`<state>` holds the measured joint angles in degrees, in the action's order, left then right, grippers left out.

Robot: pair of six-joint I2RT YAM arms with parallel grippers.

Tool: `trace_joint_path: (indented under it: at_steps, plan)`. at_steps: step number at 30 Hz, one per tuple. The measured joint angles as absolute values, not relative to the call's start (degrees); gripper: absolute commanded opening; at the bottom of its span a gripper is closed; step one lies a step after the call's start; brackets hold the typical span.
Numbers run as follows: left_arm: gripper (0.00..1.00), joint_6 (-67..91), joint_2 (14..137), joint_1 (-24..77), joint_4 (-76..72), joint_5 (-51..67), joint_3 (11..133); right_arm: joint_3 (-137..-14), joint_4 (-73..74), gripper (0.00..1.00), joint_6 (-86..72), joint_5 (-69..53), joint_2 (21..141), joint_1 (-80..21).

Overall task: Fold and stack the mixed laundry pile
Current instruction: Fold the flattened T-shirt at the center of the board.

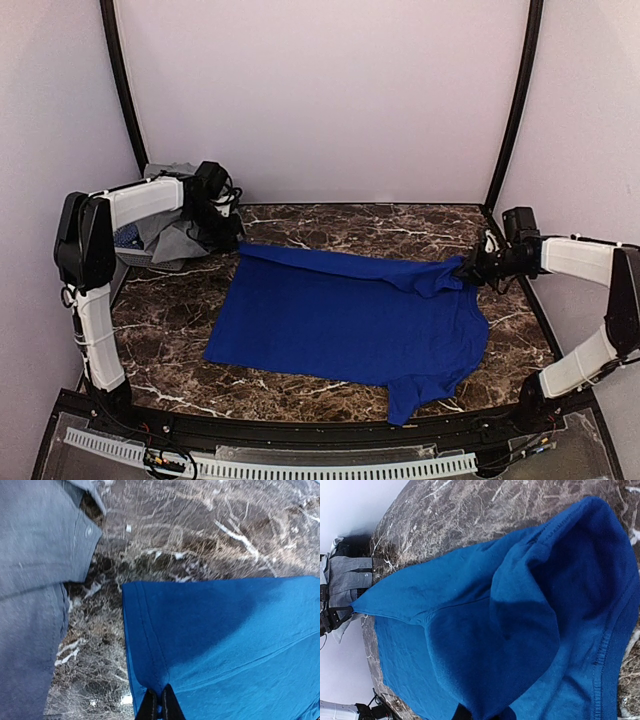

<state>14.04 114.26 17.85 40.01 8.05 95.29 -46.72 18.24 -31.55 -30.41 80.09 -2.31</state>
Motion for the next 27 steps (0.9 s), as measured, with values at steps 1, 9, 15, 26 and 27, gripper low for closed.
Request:
trace_joint_path:
  at_steps: [1,9,15,26,27]
  plan:
    - [0.00,14.0,114.4,17.8,40.2,7.9,94.9,-45.9,17.9,0.00,-31.9,-30.7,80.1,-2.3]
    - [0.00,13.6,117.6,17.8,40.6,6.6,94.8,-41.7,14.7,0.00,-35.5,-33.6,80.1,-4.7]
    - [0.00,13.1,119.7,17.8,41.0,5.9,96.1,-40.7,13.3,0.00,-39.5,-34.5,78.0,-8.3]
    - [0.00,13.0,121.0,17.8,42.6,4.6,96.4,-40.2,13.8,0.00,-39.5,-32.1,76.3,-5.3]
    - [0.00,13.0,121.0,17.8,42.6,4.4,96.4,-40.2,13.8,0.00,-39.5,-32.0,76.3,-4.9]
